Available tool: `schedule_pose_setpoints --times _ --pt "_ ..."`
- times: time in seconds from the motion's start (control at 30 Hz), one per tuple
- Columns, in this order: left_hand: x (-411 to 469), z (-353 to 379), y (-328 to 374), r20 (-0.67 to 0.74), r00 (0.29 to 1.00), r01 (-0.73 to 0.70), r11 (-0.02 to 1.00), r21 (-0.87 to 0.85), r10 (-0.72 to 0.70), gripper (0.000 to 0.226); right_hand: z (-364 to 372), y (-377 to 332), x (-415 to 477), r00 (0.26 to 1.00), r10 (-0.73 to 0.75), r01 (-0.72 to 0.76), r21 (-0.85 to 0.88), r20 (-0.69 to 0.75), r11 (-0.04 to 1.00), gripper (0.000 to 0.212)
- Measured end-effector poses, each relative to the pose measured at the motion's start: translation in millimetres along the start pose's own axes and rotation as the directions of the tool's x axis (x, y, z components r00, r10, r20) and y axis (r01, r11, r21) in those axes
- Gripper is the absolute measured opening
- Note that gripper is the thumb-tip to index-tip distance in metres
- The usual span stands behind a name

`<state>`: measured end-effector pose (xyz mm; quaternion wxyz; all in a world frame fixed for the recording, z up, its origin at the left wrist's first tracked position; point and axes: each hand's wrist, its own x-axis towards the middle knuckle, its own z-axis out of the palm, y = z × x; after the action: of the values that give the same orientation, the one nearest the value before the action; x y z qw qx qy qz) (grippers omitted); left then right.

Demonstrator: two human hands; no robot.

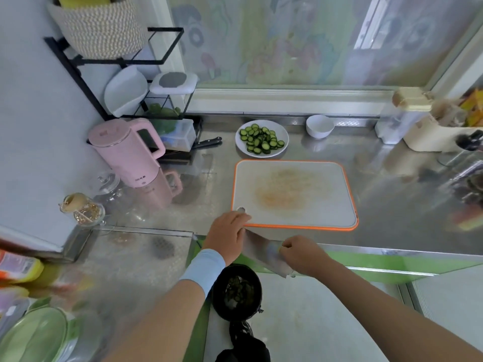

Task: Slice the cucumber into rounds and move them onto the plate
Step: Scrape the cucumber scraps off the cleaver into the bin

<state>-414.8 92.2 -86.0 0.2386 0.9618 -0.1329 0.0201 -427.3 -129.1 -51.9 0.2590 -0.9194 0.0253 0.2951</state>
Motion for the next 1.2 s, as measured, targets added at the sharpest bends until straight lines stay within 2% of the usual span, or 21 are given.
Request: schedule_pose_setpoints --times 0.07,0.17,0.3,0.37,0.53,0.67,0.8,0.9,1.03,1.2 --pt "30.0 -5.4 1.5 0.041 0.996 -0.079 0.996 0.051 0.077 0.038 -25.9 -6.2 15.5 1.0 -0.011 0.011 -0.005 -0.017 1.0 0.023" --pt "71.9 -14.1 -1.4 0.113 0.988 -0.117 0.984 0.136 0.102 0.031 -64.5 -15.9 41.6 0.998 -0.036 0.033 -0.089 -0.042 0.996 0.024" --pt "127.2 -27.8 -6.2 0.174 0.976 -0.154 0.982 0.106 0.134 0.023 -102.0 -25.5 71.6 0.994 -0.091 0.08 -0.155 -0.067 0.985 0.032" --pt "151.2 -32.5 -6.2 0.243 0.964 -0.133 0.986 0.097 0.106 0.024 -115.9 -24.9 83.6 0.987 -0.133 0.115 -0.177 -0.094 0.977 0.026" --pt "186.6 -29.5 -2.2 0.247 0.964 -0.13 0.987 0.099 0.102 0.026 -135.0 -8.2 113.1 0.946 -0.209 0.174 -0.157 -0.246 0.972 0.027" --pt "209.7 -11.5 1.2 0.277 0.957 -0.112 0.991 0.074 0.087 0.028 -139.9 15.9 143.6 0.934 -0.224 0.192 -0.139 -0.28 0.972 0.033" --pt "226.1 11.3 3.0 0.355 0.934 -0.074 0.994 0.079 0.041 0.029 -131.2 43.8 177.3 0.901 -0.298 0.246 -0.193 -0.314 0.95 0.038" --pt "230.2 25.6 2.5 0.408 0.913 -0.019 0.997 0.081 -0.016 0.029 -124.0 58.0 196.5 0.895 -0.332 0.269 -0.232 -0.299 0.935 0.037" --pt "231.8 43.2 -2.8 0.388 0.919 0.028 0.995 0.095 -0.063 0.03 -117.9 75.0 217.1 0.898 -0.362 0.31 -0.225 -0.249 0.924 0.039" --pt "225.2 54.2 -4.4 0.395 0.913 0.06 0.993 0.106 -0.097 0.026 -113.9 93.7 222.2 0.896 -0.431 0.396 -0.243 -0.111 0.885 0.022"
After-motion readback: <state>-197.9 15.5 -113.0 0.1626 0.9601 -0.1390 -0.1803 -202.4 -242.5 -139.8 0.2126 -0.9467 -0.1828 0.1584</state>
